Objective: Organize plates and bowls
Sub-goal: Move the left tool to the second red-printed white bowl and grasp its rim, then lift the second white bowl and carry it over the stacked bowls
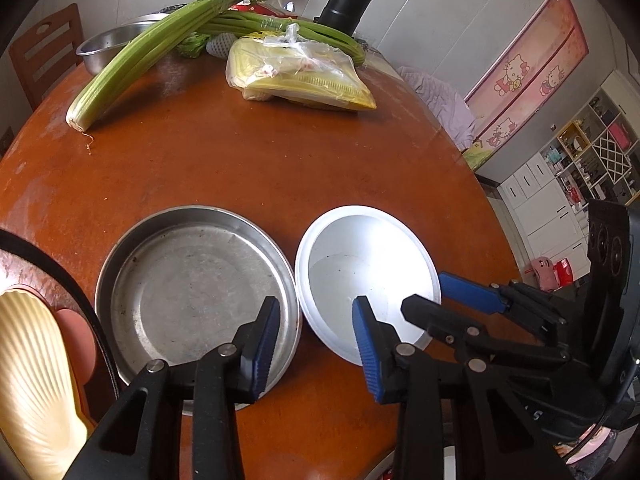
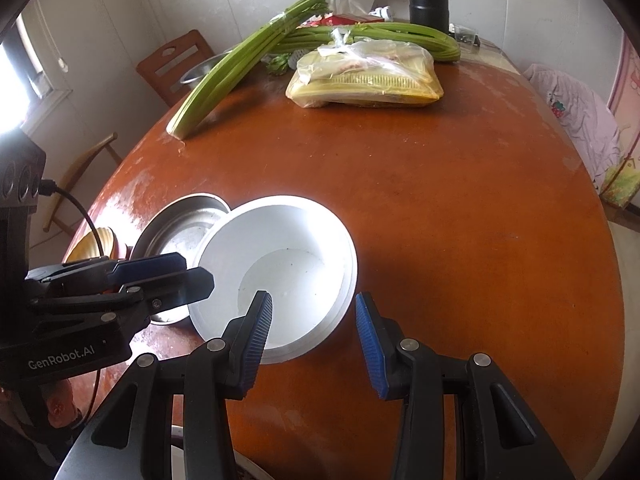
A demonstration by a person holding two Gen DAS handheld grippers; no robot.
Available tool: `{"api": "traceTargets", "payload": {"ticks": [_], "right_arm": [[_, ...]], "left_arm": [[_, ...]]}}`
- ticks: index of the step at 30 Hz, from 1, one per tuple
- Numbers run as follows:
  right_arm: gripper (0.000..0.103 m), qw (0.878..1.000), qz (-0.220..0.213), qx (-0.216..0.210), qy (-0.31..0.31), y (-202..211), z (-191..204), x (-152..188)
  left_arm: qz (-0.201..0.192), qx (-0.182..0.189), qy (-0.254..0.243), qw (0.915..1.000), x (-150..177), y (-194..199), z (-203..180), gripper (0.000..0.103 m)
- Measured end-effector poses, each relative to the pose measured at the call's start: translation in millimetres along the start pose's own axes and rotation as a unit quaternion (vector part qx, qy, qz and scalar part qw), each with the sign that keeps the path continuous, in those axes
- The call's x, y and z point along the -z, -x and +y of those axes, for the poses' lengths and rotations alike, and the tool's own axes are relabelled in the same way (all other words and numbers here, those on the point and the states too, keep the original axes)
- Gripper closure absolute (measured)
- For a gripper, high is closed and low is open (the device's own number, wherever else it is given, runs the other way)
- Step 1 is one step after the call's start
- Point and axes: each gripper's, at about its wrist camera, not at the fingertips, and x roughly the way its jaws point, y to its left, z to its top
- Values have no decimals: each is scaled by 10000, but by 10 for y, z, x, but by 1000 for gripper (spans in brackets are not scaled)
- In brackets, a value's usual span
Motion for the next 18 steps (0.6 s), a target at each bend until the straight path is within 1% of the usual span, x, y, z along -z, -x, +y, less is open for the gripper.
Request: {"api": "traceTargets", "payload": {"ticks": [4, 7, 11, 13, 15, 18], "right_arm": [[58, 9999, -29, 96, 104, -32, 24, -10], [58, 9999, -21, 100, 124, -53, 20, -10], [59, 9998, 43, 175, 86, -121, -7, -5], [59, 9998, 7, 155, 118, -126, 3, -7], [59, 9997, -33, 179, 182, -109, 37, 4], [59, 9994, -86, 259, 227, -89, 53, 8]], "left_arm": [[16, 41, -2, 10000, -19, -43, -16, 68], [74, 79, 42, 9999, -36, -105, -3, 74], [66, 77, 42, 9999, -41, -135, -4, 75], [52, 66, -1, 10000, -46, -139, -23, 78], [72, 21, -47, 10000, -45, -155, -36, 79], [77, 79, -17, 9999, -47, -151, -29, 79]]}}
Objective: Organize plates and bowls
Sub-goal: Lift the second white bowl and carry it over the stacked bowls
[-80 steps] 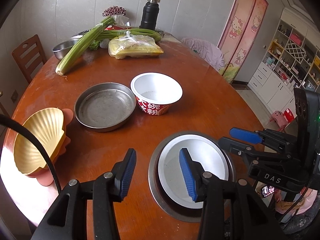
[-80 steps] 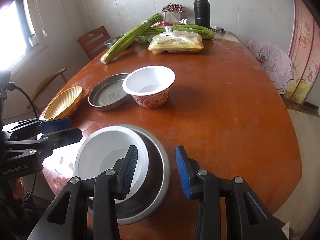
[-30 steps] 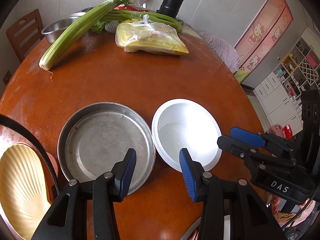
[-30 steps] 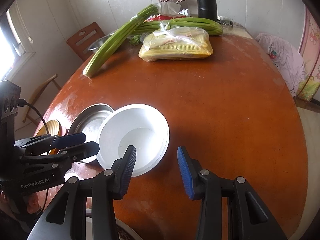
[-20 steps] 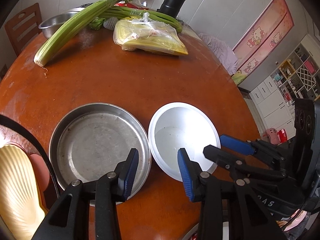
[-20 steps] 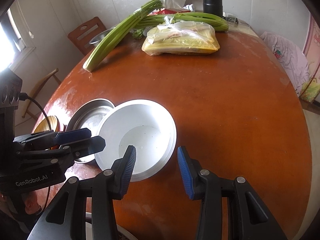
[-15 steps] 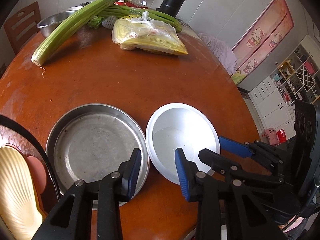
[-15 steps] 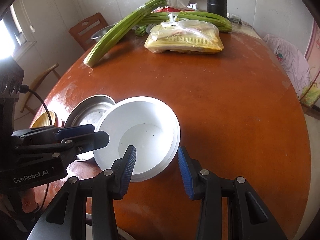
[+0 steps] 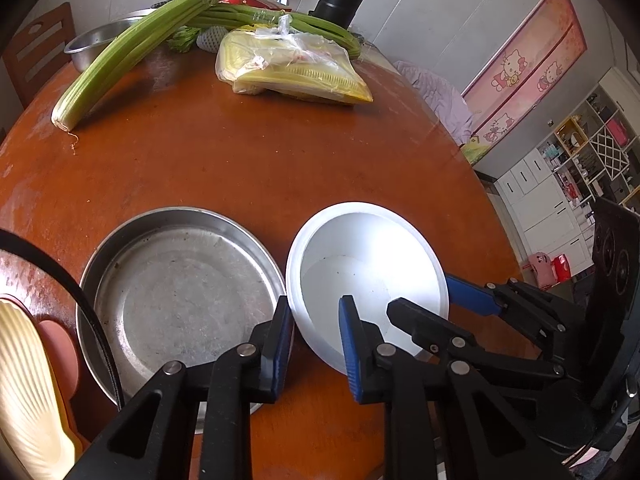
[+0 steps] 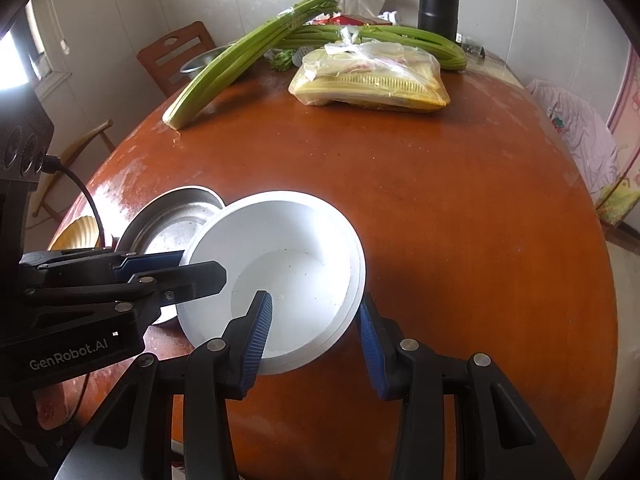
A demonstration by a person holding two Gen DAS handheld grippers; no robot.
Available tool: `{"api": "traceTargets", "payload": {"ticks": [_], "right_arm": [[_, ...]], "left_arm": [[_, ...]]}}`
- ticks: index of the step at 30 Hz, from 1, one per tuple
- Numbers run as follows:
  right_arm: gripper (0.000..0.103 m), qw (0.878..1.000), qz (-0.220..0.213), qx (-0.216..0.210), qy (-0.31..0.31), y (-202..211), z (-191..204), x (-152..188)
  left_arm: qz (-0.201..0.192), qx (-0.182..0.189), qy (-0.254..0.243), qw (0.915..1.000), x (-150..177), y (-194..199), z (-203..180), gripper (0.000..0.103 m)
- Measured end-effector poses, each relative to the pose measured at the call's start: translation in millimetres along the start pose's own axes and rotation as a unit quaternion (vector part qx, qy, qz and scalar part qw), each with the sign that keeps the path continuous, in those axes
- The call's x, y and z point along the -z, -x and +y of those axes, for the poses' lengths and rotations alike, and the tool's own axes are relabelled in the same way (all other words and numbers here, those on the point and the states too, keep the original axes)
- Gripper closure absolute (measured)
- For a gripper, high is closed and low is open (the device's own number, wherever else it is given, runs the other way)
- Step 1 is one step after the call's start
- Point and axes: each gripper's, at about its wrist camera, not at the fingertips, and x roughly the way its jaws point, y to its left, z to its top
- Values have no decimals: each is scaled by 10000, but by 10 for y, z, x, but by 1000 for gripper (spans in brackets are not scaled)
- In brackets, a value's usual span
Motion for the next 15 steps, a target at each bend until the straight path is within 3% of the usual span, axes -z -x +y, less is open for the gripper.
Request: {"api": "traceTargets", "payload": {"ticks": [15], "right_arm": [[61, 9993, -353, 14, 122, 346, 109, 62]], "left_arm": [[-283, 21, -182, 9994, 77, 337, -160, 80]]}}
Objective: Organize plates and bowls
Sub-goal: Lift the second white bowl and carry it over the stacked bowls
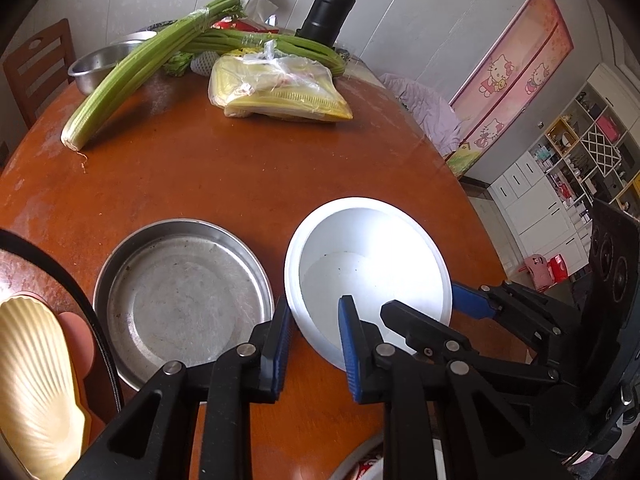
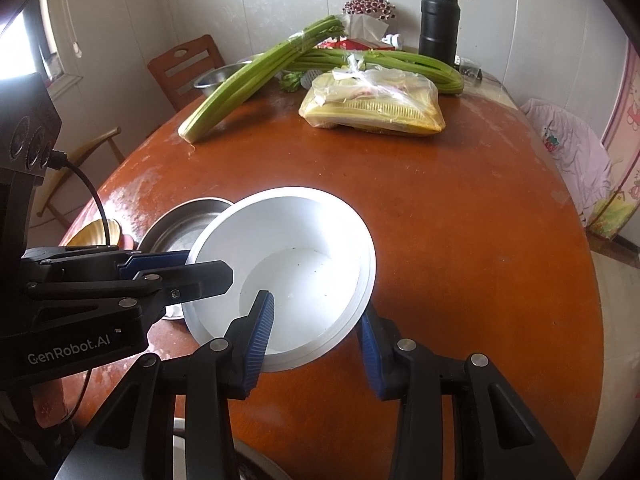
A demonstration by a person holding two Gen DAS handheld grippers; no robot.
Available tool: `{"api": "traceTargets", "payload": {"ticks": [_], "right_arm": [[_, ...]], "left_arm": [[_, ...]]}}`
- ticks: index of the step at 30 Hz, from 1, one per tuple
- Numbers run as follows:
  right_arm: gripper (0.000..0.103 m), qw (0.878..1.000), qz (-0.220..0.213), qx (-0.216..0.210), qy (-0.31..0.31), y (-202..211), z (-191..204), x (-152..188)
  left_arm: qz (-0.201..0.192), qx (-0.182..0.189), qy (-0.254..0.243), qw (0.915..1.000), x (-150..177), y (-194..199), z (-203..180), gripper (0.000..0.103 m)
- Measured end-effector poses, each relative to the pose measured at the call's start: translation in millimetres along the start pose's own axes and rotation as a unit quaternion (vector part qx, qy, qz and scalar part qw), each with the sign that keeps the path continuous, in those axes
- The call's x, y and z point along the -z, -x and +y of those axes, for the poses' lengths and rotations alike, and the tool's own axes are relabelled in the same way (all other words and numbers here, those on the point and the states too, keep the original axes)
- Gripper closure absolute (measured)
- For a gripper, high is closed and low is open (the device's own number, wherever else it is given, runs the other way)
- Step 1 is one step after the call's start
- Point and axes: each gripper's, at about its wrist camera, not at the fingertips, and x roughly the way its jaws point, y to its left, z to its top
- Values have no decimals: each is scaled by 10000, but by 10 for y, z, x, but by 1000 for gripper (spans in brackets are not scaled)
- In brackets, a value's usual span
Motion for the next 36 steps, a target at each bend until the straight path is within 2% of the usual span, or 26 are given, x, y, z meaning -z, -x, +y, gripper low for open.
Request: {"api": "traceTargets", "payload": {"ticks": [16, 26, 36], "right_arm": [[61, 9989, -461, -10, 113, 577, 209, 200], [61, 9978, -639, 59, 151, 849, 359, 421], [60, 9976, -667, -65, 149, 1071, 451, 642]], "left_arm": [[-391, -40, -263, 9989, 289, 579, -248, 80], [-525, -38, -398, 9978, 521, 812, -372, 80], [-642, -32, -459, 9969, 776, 1025, -478, 79]]}}
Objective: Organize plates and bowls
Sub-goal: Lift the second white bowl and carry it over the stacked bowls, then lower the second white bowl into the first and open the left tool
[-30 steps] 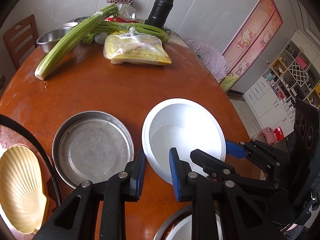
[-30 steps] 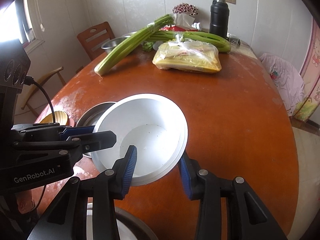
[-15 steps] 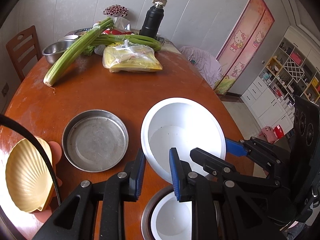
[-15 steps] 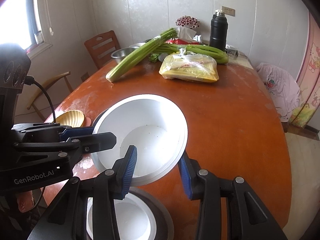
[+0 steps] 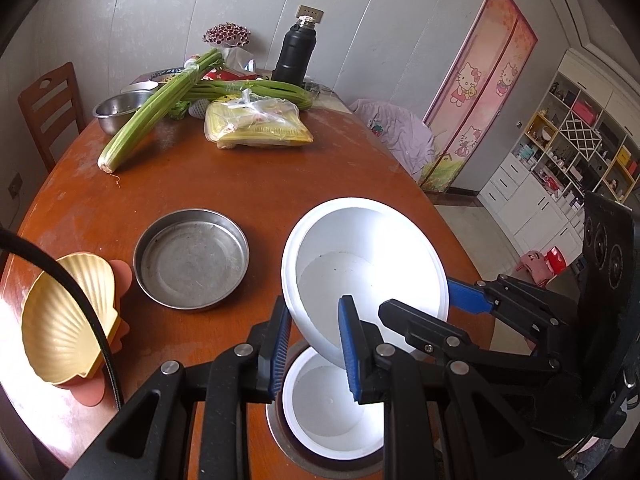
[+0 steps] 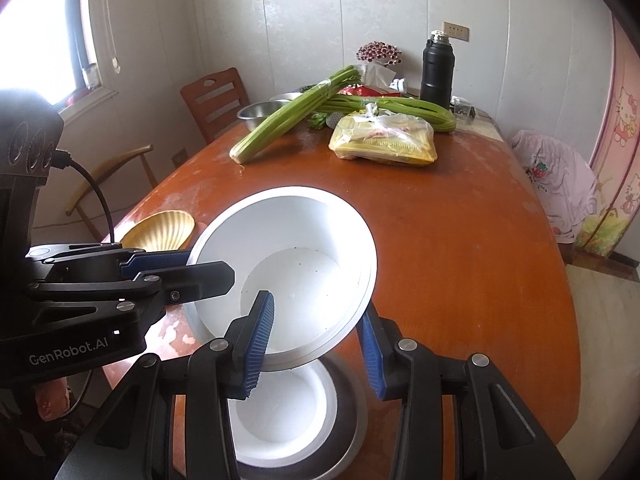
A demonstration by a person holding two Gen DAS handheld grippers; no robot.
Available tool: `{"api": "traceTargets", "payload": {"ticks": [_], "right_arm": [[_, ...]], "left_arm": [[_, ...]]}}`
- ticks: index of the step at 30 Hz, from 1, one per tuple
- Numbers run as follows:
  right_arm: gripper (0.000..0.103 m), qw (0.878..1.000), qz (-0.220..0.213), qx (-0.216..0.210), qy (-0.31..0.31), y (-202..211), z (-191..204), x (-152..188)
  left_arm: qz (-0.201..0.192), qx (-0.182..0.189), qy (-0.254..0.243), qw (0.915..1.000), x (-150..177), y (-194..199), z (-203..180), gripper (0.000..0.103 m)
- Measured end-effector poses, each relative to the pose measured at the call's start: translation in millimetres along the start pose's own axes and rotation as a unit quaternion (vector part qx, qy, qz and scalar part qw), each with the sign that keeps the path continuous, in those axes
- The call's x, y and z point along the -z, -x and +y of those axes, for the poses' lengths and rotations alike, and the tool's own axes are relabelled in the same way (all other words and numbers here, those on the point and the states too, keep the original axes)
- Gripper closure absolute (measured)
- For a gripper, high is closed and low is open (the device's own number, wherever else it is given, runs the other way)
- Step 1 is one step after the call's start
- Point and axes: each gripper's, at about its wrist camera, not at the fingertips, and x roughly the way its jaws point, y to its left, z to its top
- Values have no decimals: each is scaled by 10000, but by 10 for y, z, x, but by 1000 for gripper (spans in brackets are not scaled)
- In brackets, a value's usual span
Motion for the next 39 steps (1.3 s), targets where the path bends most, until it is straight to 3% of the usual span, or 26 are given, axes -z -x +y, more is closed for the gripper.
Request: {"api": "traceTargets", "payload": {"ticks": [16, 39], "right_arm": [[60, 9998, 97, -44, 167, 158, 166, 326], [60, 9981, 609, -74, 12, -43, 129, 542]], "left_arm": [[111, -15, -34, 9999, 364, 102, -38, 79], [606, 77, -117, 9981, 565, -115, 7, 79]]}}
